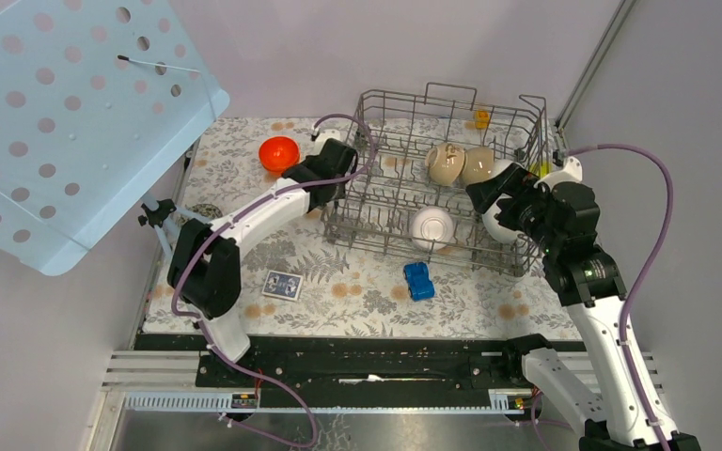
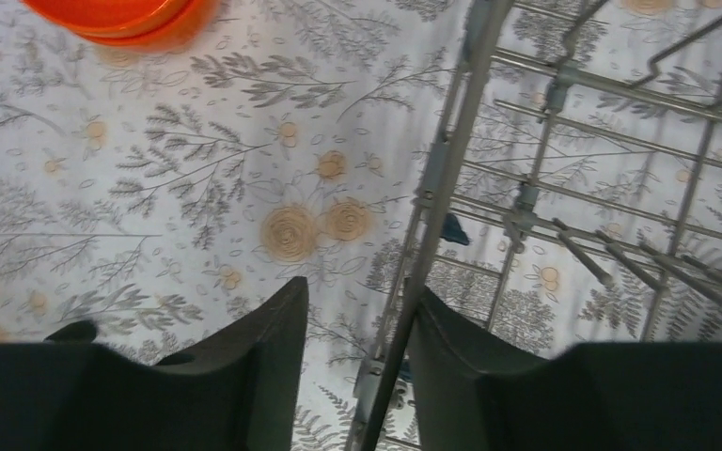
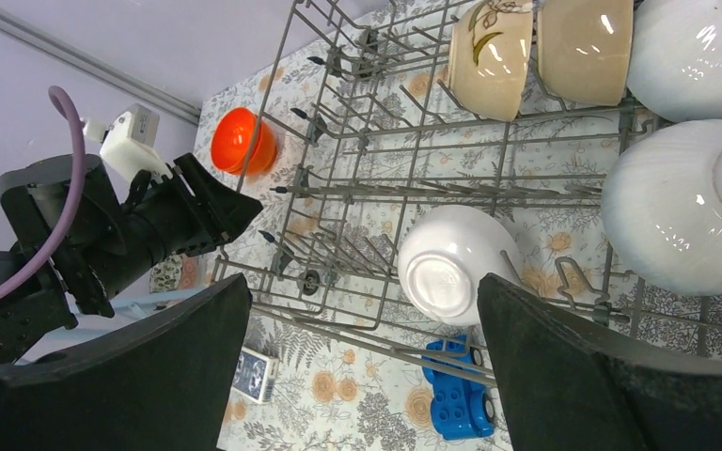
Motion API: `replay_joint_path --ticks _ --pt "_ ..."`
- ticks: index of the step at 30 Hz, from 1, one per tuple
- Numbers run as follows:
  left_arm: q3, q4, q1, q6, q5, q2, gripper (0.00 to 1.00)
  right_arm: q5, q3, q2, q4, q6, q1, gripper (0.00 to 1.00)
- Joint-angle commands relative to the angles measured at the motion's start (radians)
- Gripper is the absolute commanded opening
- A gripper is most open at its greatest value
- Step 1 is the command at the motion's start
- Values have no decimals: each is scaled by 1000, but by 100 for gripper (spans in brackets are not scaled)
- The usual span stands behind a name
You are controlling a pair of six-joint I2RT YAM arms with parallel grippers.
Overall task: Unload the bowls from the dish rack
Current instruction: Adjust the dish rack at the center of the board.
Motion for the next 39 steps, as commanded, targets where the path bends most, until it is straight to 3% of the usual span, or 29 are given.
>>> replay_joint_path --ticks 1,6,14,22,31,34,39 --pt "-55 14 61 -22 -21 -72 40 -2 21 3 -19 -31 7 98" --pt "-110 16 84 -63 -14 -134 17 105 87 32 -93 -80 7 99" --pt "-201 17 103 -142 7 -234 1 366 108 53 -129 -94 7 100" --pt "-329 30 114 -234 32 -350 0 417 54 65 -91 -66 7 100" --pt "-495 42 114 -340 122 -485 0 283 68 75 -94 -81 7 100" --pt "-501 41 115 -334 149 -505 8 245 74 67 -102 -86 7 100" --pt "-488 42 114 -300 185 -545 47 172 108 50 -125 -97 7 100"
